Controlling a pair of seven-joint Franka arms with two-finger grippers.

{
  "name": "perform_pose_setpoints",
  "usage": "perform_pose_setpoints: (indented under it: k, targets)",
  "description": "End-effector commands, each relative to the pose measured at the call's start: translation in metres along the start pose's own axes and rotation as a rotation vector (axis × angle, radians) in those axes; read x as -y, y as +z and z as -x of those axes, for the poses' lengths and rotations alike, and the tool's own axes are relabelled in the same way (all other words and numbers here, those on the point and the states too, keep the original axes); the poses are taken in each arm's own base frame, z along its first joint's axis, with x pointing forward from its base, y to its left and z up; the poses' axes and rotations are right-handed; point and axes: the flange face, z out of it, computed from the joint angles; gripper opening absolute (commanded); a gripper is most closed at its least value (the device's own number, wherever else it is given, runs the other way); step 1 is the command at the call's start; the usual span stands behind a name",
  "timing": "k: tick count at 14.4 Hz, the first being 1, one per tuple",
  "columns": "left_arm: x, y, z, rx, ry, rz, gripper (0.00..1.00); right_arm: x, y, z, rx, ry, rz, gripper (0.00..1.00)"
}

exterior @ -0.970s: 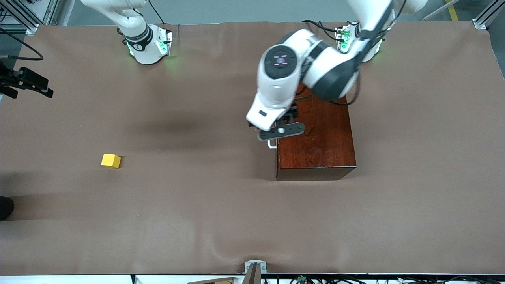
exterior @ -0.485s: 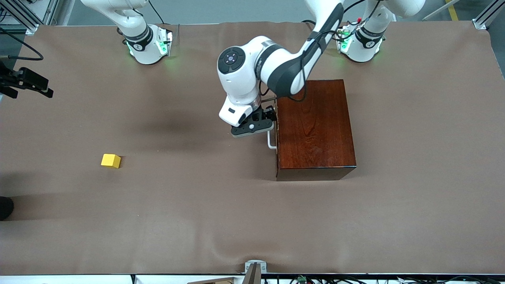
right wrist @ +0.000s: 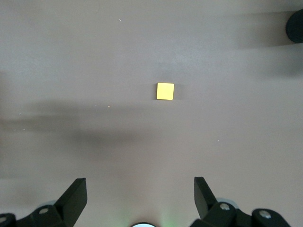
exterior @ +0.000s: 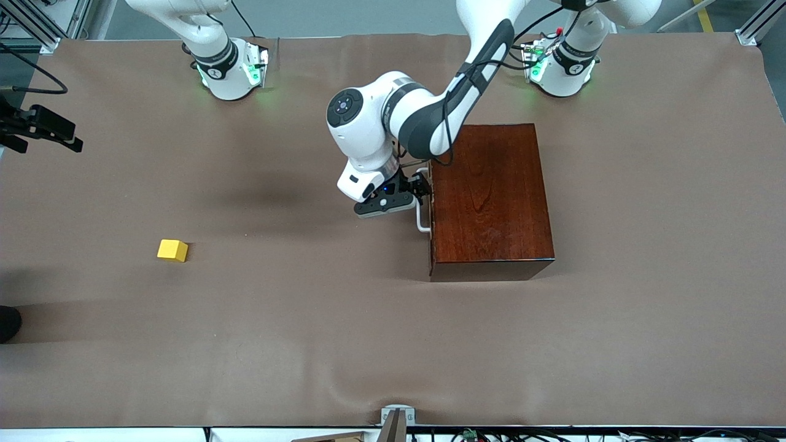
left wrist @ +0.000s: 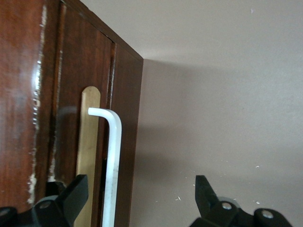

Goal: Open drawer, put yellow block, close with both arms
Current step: 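Lower the left gripper and hook the white drawer handle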

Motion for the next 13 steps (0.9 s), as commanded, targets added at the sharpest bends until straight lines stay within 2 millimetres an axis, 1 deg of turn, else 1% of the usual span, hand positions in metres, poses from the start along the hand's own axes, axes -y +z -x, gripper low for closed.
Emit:
perform_pose_setpoints:
  k: [1, 2, 4, 8, 9, 10, 13]
  targets:
    - [-0.004, 0.004, 0.0, -0.033, 0.041, -0.04, 1.0, -0.001, -0.004, 0.008, -0.007, -0.008, -0.015, 1.0]
    - [-0.007, 0.012, 0.003, -0.028, 0.061, -0.051, 1.0, -0.001, -0.004, 0.008, -0.007, -0.008, -0.015, 1.0]
    - [-0.009, 0.019, 0.004, -0.023, 0.095, -0.061, 1.0, -0.001, -0.004, 0.008, -0.005, -0.008, -0.015, 1.0]
    - [-0.007, 0.026, 0.006, -0.012, 0.13, -0.087, 1.0, -0.002, -0.004, 0.008, -0.005, -0.008, -0.015, 1.0]
    - [-0.009, 0.031, 0.008, -0.009, 0.135, -0.093, 1.0, -0.001, -0.004, 0.008, -0.005, -0.008, -0.015, 1.0]
    - [-0.013, 0.032, 0.013, -0.009, 0.142, -0.093, 1.0, -0.001, -0.004, 0.008, -0.005, -0.008, -0.015, 1.0]
    - [-0.017, 0.033, 0.016, -0.013, 0.147, -0.079, 1.0, -0.001, -0.004, 0.008, -0.005, -0.009, -0.015, 1.0]
